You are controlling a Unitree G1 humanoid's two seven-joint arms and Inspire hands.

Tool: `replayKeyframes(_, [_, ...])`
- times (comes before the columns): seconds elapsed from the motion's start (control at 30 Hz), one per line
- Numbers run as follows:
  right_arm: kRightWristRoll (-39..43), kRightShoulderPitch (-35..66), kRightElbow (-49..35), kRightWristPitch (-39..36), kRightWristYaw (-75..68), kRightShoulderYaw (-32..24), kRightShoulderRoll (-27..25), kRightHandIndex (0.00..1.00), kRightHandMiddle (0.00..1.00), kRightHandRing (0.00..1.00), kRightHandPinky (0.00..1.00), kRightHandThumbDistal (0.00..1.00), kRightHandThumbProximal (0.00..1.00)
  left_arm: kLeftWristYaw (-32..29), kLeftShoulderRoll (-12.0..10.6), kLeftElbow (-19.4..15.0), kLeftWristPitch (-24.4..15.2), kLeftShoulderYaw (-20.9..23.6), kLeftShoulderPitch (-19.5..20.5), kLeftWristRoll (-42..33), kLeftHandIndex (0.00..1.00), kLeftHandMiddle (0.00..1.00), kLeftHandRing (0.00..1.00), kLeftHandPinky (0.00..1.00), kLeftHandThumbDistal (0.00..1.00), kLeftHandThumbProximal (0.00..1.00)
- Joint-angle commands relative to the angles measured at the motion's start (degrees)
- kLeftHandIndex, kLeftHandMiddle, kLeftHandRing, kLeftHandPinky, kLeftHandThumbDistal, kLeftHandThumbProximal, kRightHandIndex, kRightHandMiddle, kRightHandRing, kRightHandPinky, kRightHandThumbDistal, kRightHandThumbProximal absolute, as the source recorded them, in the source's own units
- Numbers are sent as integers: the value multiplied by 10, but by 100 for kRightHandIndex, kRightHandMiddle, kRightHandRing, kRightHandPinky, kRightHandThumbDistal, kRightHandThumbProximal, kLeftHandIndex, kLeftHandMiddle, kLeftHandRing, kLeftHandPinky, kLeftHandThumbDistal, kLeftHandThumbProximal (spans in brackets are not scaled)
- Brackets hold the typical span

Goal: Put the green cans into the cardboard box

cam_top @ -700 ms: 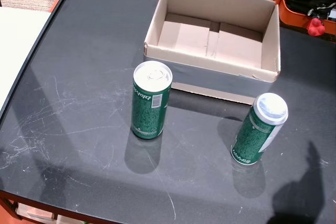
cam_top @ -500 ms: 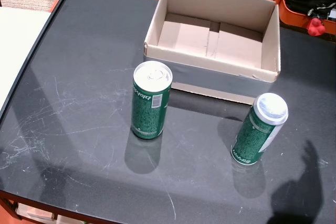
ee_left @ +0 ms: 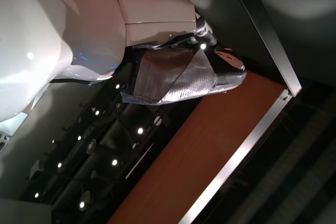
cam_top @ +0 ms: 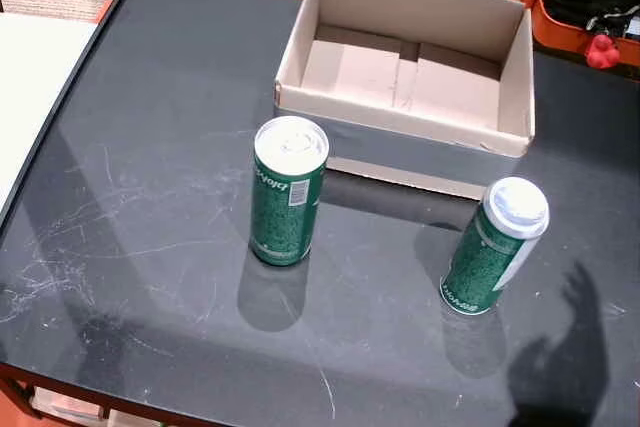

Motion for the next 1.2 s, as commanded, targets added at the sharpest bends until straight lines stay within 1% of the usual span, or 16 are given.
replayKeyframes(0.0, [-10, 13, -3, 22, 20, 3, -22, 96, 89, 85, 86, 75, 58, -2, -33, 2, 6, 7, -8, -4, 83, 97, 100, 98, 13, 100])
replayKeyframes(0.07, [-34, 20, -7, 46, 35, 5, -40, 94, 87, 83, 85, 97, 60, -5, -31, 3, 12, 9, -8, -8, 83, 98, 100, 98, 9, 100])
replayKeyframes(0.1, [-42, 25, -12, 62, 41, 7, -50, 93, 86, 83, 86, 99, 58, -6, -30, 4, 13, 11, -9, -8, 83, 98, 100, 98, 9, 100])
replayKeyframes(0.2, [-64, 30, -12, 114, 79, 19, -94, 86, 82, 82, 86, 98, 49, -5, -32, 7, 11, 14, -12, -1, 83, 97, 100, 100, 8, 100])
replayKeyframes(0.27, [-100, 24, 1, 146, 103, 23, -127, 85, 81, 82, 89, 94, 53, -8, -32, 9, 14, 15, -13, -2, 84, 97, 100, 97, 10, 100])
replayKeyframes(0.37, [-103, 18, 5, 183, 135, 35, -159, 84, 80, 81, 89, 99, 52, -10, -30, 5, 25, 17, -11, -14, 85, 98, 100, 95, 15, 100])
replayKeyframes(0.47, [-85, 7, 9, 206, 164, 43, -171, 82, 78, 80, 87, 100, 49, -4, -34, 4, 21, 22, -12, -8, 83, 95, 100, 97, 16, 100])
replayKeyframes(0.53, [-80, 0, 12, 217, 177, 44, -175, 79, 76, 79, 86, 100, 50, 2, -37, 4, 18, 23, -12, 0, 82, 95, 100, 97, 12, 100])
replayKeyframes(0.57, [-79, -3, 13, 221, 181, 44, -175, 79, 76, 78, 86, 100, 51, 4, -39, 4, 18, 22, -12, 2, 82, 95, 100, 97, 11, 94])
replayKeyframes(0.63, [-70, -7, 11, 230, 191, 45, -175, 78, 74, 77, 85, 100, 50, 8, -43, 0, 23, 20, -11, -6, 83, 96, 100, 96, 11, 92])
replayKeyframes(0.73, [-51, -11, 5, 248, 212, 48, -179, 78, 75, 78, 85, 100, 52, 2, -40, 4, 26, 23, -13, -12, 85, 97, 100, 100, 12, 100])
replayKeyframes(0.87, [-41, -17, 1, 263, 244, 43, -198, 80, 76, 78, 85, 100, 48, -2, -38, 15, 15, 28, -23, 3, 85, 97, 100, 100, 5, 100])
replayKeyframes(1.0, [-36, -21, -2, 269, 262, 38, -210, 79, 76, 78, 83, 100, 49, -10, -37, 27, 10, 31, -33, 13, 86, 98, 100, 99, 2, 89])
replayKeyframes(1.07, [-45, -27, 5, 263, 270, 35, -216, 79, 76, 78, 83, 100, 54, -8, -38, 25, 12, 30, -35, 13, 85, 98, 100, 99, 3, 86])
replayKeyframes(1.1, [-50, -30, 10, 262, 273, 35, -219, 79, 76, 78, 83, 100, 55, -7, -38, 25, 12, 30, -36, 13, 85, 98, 100, 100, 4, 87])
replayKeyframes(1.17, [-59, -40, 22, 269, 279, 35, -226, 80, 77, 78, 83, 100, 52, -13, -38, 28, 8, 31, -40, 18, 86, 99, 100, 100, 5, 98])
